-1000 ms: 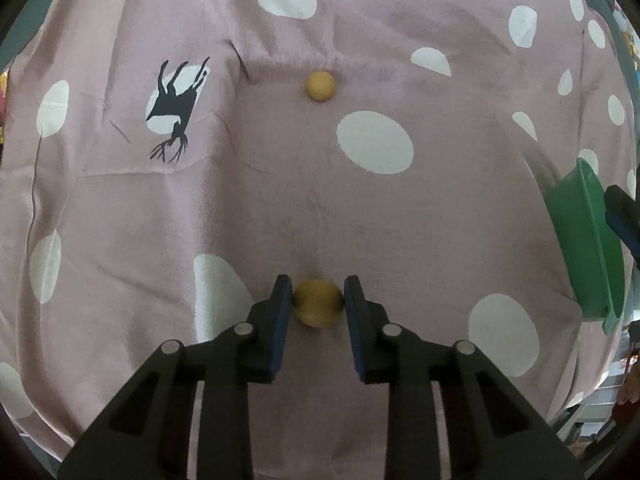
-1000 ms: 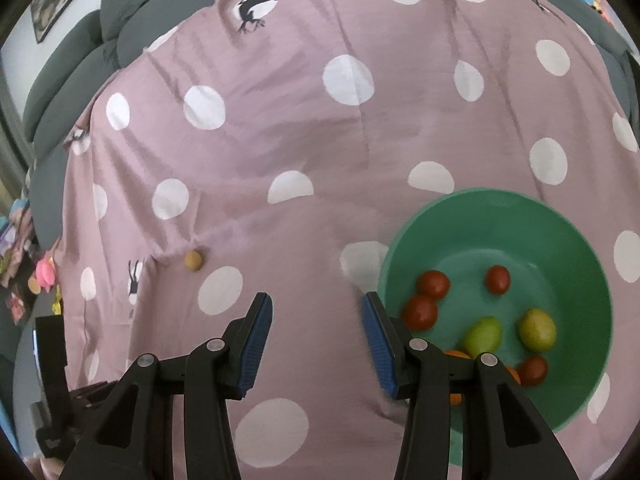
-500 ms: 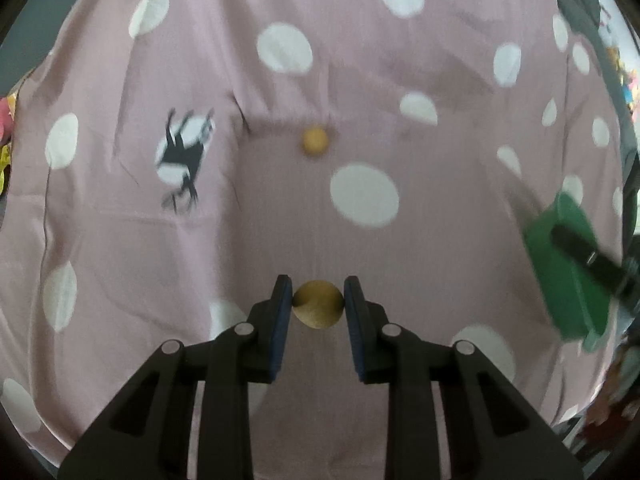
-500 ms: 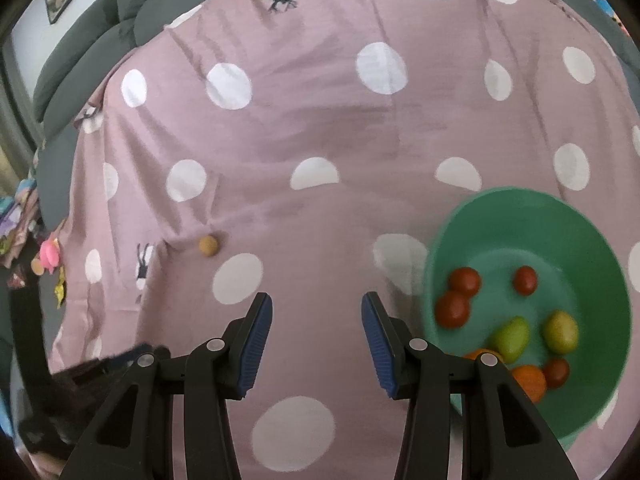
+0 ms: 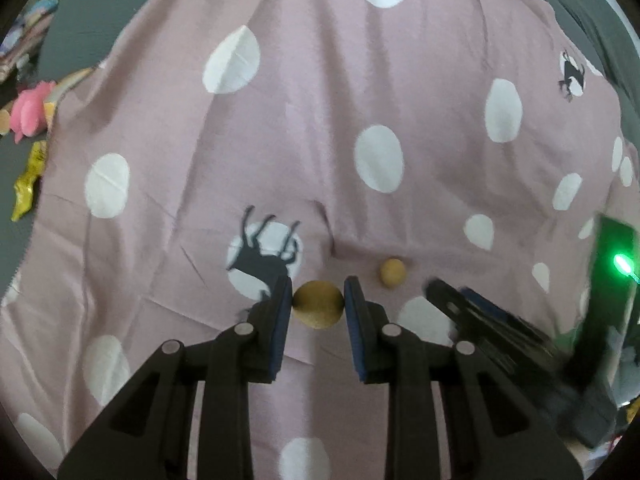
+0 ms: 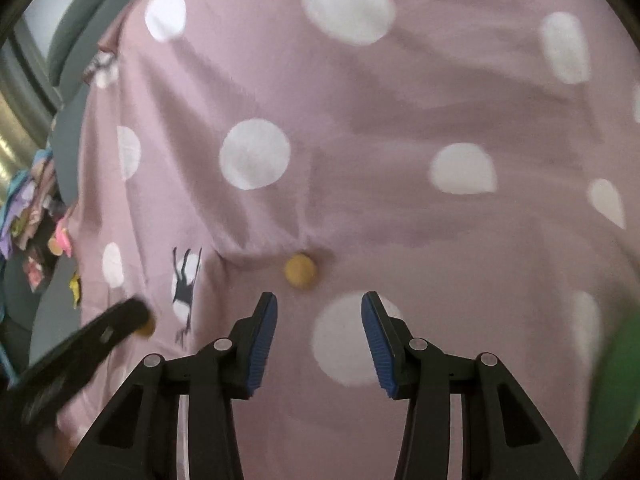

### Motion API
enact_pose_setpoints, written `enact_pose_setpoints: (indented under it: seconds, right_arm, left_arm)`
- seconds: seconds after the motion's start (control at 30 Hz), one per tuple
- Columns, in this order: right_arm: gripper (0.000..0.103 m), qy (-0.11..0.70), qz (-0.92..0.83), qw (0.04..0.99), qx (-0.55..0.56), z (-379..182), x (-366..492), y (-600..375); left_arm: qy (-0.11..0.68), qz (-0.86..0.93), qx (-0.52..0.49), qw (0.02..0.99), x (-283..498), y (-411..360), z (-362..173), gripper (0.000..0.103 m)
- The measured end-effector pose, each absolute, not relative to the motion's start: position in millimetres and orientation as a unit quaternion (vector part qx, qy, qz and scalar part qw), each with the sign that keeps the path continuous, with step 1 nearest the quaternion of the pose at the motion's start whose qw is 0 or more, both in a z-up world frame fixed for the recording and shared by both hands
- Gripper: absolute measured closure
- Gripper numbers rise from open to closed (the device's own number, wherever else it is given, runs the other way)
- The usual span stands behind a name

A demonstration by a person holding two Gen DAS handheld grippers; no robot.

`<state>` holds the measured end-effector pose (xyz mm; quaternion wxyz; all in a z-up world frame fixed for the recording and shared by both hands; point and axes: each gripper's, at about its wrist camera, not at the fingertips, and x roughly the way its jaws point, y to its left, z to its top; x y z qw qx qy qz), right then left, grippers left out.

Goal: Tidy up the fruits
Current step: 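Grasp the other yellow fruit with the right tool while the left tool holds its fruit, then carry both yellow fruits in both tools over the green bowl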

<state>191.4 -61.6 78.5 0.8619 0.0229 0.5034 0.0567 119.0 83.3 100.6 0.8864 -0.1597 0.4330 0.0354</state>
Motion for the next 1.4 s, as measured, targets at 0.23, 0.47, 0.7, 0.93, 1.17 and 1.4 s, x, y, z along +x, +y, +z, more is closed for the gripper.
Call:
enact_pose_setpoints:
  seconds: [0.23, 0.47, 0.7, 0.93, 1.17, 1.4]
  right_arm:
    - [0.058, 0.529, 0.035, 0.848, -0.009, 43.0, 219.4, -41.3]
    - [0.075, 0.514, 0.035, 0.857, -0.026, 44.3, 203.3, -37.7]
    - [0.075, 0.46, 0.03, 0.887, 0.009, 111.4, 127.6, -81.4]
    - [0.075, 0.381, -0.039, 0.924, 0.015, 178.7, 45.3, -157.8]
    - [0.075, 0.313, -0.128, 0.94, 0.042, 215.7, 9.7, -234.8]
    - [0.075, 0.319, -0.163, 0.931, 0.071, 210.1, 0.5, -276.0]
  left_arm:
    - [0.427, 0.03, -0.17, 0.888, 115.3, 88.2, 107.5, 0.077]
    - [0.409, 0.017, -0.15, 0.9, 103.0, 75.8, 121.4, 0.077]
    - [0.367, -0.04, -0.118, 0.922, 68.3, 39.7, 154.2, 0.077]
    - [0.345, -0.113, -0.081, 0.928, 47.9, -30.1, 168.4, 0.077]
    - [0.347, -0.167, -0.041, 0.922, 44.1, -112.6, 172.6, 0.077]
    - [0.365, -0.202, -0.013, 0.909, 50.8, -183.0, 151.7, 0.077]
